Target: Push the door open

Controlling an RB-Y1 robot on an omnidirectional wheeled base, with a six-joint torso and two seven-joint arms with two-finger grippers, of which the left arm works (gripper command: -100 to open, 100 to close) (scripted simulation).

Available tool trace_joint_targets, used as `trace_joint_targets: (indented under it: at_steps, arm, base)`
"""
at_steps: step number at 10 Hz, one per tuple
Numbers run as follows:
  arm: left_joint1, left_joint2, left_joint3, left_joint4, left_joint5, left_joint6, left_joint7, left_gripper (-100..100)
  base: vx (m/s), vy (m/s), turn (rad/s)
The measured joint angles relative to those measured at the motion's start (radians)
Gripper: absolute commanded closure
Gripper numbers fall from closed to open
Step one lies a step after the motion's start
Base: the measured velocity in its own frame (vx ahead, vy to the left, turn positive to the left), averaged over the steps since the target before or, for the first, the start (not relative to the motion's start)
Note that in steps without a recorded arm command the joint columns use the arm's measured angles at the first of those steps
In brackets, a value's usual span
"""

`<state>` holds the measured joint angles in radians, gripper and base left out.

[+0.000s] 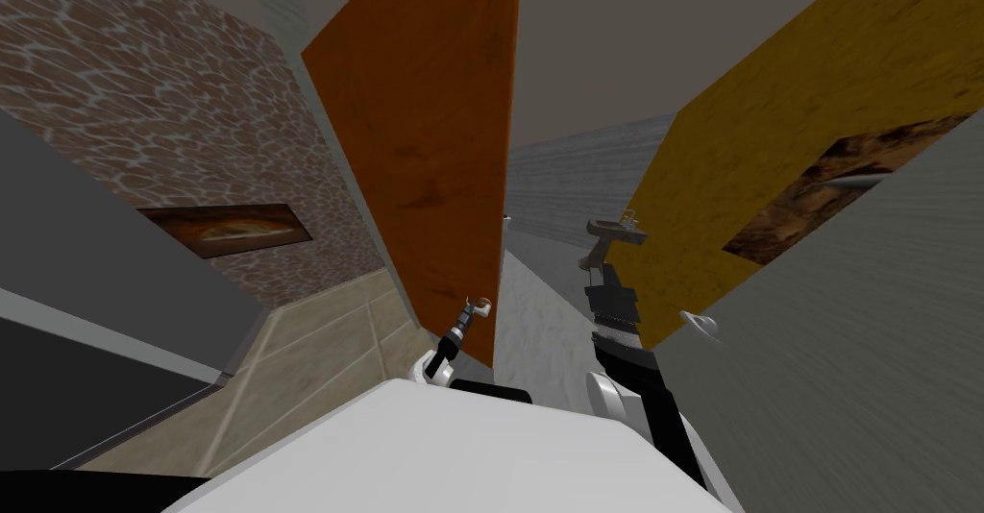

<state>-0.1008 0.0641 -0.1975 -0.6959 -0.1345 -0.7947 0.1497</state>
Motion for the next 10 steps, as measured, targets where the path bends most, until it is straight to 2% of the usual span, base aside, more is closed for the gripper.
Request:
trace_joint_targets:
  at_steps: [1,3,4,5,7,10]
  arm:
    - [0.010,0.005,0.012,-0.026,0.006,0.018,-0.002,100]
    - [-0.018,0.004,0.049,0.028,0.024,-0.003,-0.017,100]
    - [-0.010,0.004,0.056,0.010,0.027,0.003,-0.022,100]
    - [-0.022,-0.003,0.074,0.028,0.036,-0.002,-0.032,100]
    - [-0.011,0.000,0.084,0.001,0.041,0.013,-0.036,100]
    - [-0.001,-0.006,0.122,-0.005,0.058,0.024,-0.053,100]
  base:
    - [0.141,-0.170,0.080]
    - [0.149,-0.136,0.055]
    - [0.110,-0.120,0.063]
    - [0.108,-0.110,0.051]
    - [0.080,-0.080,0.036]
    - [0.131,-0.131,0.074]
